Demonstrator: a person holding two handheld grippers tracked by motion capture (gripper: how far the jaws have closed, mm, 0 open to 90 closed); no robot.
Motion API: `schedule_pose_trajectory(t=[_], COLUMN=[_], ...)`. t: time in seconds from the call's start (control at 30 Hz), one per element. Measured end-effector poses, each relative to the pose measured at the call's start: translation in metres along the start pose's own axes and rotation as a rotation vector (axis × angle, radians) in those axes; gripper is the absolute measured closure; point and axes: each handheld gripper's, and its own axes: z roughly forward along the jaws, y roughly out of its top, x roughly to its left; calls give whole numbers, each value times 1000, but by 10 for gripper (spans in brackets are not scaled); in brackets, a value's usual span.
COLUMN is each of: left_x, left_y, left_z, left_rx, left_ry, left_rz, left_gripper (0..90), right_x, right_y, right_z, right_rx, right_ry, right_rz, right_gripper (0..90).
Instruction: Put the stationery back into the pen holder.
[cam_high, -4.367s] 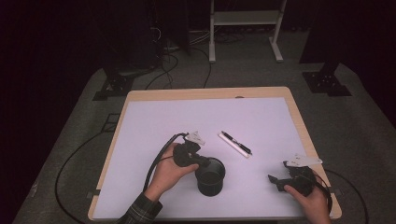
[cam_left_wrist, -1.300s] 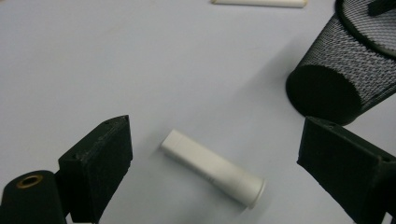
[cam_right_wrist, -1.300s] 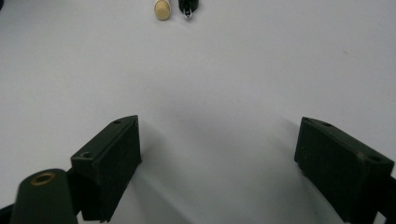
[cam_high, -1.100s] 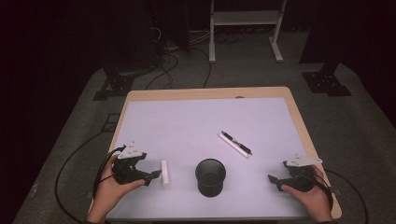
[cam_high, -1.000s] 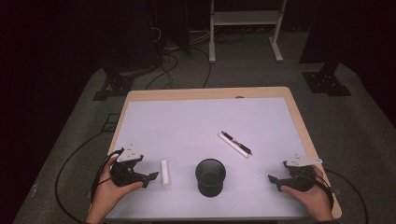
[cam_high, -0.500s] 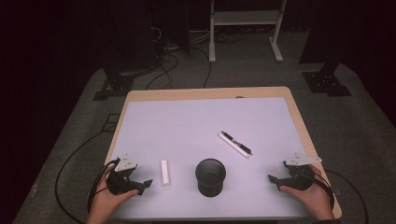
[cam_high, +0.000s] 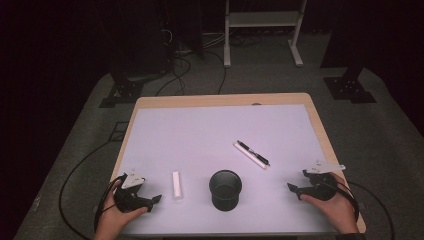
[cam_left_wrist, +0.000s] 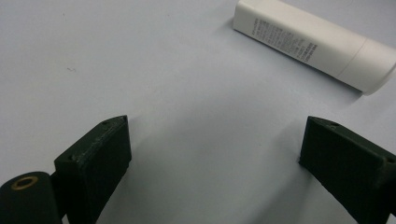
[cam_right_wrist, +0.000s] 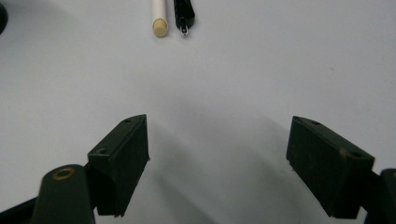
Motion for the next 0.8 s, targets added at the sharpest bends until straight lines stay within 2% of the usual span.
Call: schedule_pose_trajectory(t=[0.43, 0.8], left_x=[0, 1], left_y=[0, 0], left_z=[1, 2], left_rx=[3, 7], left_ry=[5, -3], left_rz=[-11, -9], left_gripper=[52, 33], right_x=[-1, 2], right_y=[14, 27], right_z=[-3, 2], right_rx=[8, 11], right_ry=[11, 31], right_rz=[8, -4], right_gripper=[273, 305])
